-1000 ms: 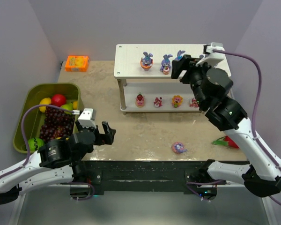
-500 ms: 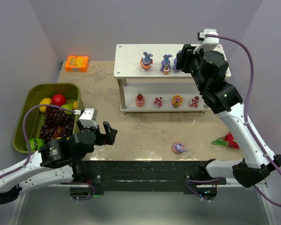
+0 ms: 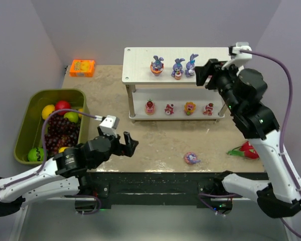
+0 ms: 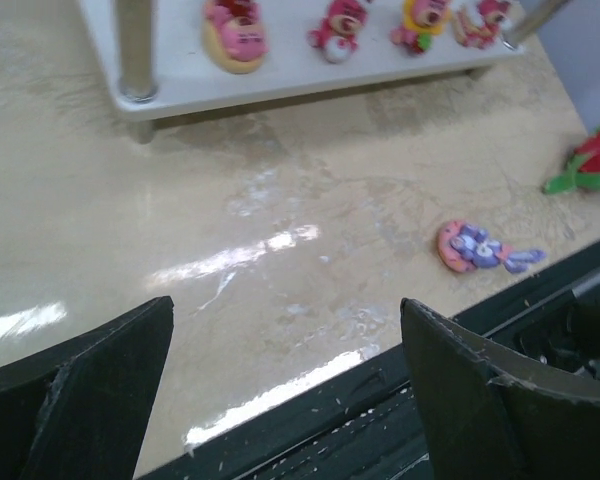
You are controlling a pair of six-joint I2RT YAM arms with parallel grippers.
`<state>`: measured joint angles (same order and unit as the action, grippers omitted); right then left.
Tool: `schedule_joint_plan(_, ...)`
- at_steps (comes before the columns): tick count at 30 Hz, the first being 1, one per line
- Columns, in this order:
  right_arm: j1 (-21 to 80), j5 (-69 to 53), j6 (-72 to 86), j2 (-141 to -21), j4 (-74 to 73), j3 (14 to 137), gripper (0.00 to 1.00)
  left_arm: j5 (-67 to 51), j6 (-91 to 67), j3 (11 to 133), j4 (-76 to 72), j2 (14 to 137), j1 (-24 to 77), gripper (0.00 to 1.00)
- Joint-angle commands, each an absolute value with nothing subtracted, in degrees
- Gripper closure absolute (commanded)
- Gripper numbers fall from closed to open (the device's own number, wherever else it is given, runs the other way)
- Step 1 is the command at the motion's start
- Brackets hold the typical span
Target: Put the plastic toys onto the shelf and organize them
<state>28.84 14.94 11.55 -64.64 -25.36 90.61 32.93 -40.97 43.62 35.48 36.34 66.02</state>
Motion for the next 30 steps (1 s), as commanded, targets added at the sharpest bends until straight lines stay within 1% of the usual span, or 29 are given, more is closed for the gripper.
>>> schedule_joint_plan(1, 28.65, 12.31, 15.64, -58.72, -30.13, 88.07, 0.32, 16.11, -31.13, 39.39, 8.43, 43.84, 66.09, 0.01)
schedule_joint_plan(2, 28.65, 11.52, 15.82, -58.01, -30.76, 87.11, 0.31, 13.04, -29.9, 38.94, 4.35, 48.9, 66.09, 0.0)
schedule_joint_plan(3, 28.65, 9.95, 16.43, -56.88, -31.37, 86.66, 0.31, 7.18, -27.71, 39.02, 0.91, 52.0, 66.09, 0.01)
schedule_joint_plan(4, 28.65, 9.15, 16.44, -56.0, -31.99, 86.14, 0.31, 4.68, -26.82, 40.24, -5.65, 58.73, 66.27, 0.01)
schedule_joint_plan(6, 28.74, 7.31, 16.52, -54.07, -32.43, 84.91, 0.3, 0.99, -24.01, 42.7, -9.21, 65.8, 67.14, 0.01)
schedule_joint_plan(7, 28.65, 6.95, 16.52, -53.53, -33.21, 84.73, 0.29, 0.44, -22.95, 45.67, -11.93, 69.22, 68.28, 0.0)
schedule_joint_plan(8, 28.74, 6.86, 16.52, -53.09, -33.74, 84.81, 0.29, 0.35, -21.98, 47.1, -13.08, 75.52, 68.9, 0.01)
schedule_joint_plan(10, 28.65, 6.85, 16.08, -51.6, -35.06, 85.08, 0.28, -1.66, -20.13, 51.56, -15.54, 81.27, 70.22, 0.0)
schedule_joint_plan(11, 28.65, 6.86, 15.91, -50.98, -35.5, 85.25, 0.28, -2.19, -19.78, 52.98, -16.17, 86.26, 70.49, 0.01)
schedule_joint_plan(14, 28.65, 7.56, 15.64, -48.87, -36.47, 85.43, 0.27, -2.9, -19.34, 57.65, -17.66, 93.66, 71.89, 0.02)
schedule_joint_plan(17, 28.74, 8.0, 15.64, -47.38, -36.91, 84.9, 0.26, -1.84, -20.82, 59.24, -20.56, 97.9, 72.68, 0.04)
schedule_joint_plan(23, 28.74, 9.31, 15.29, -46.15, -37.44, 83.68, 0.26, -0.18, -28.29, 62.84, -20.22, 103.44, 73.65, 0.06)
schedule_joint_plan(27, 28.65, 9.58, 15.38, -45.62, -37.18, 82.71, 0.26, 2.19, -29.27, 64.85, -19.16, 106.17, 74.97, 0.1)
schedule_joint_plan(30, 28.74, 9.84, 15.38, -45.53, -37.18, 82.35, 0.25, 3.59, -29.88, 67.05, -16.8, 108.45, 75.15, 0.17)
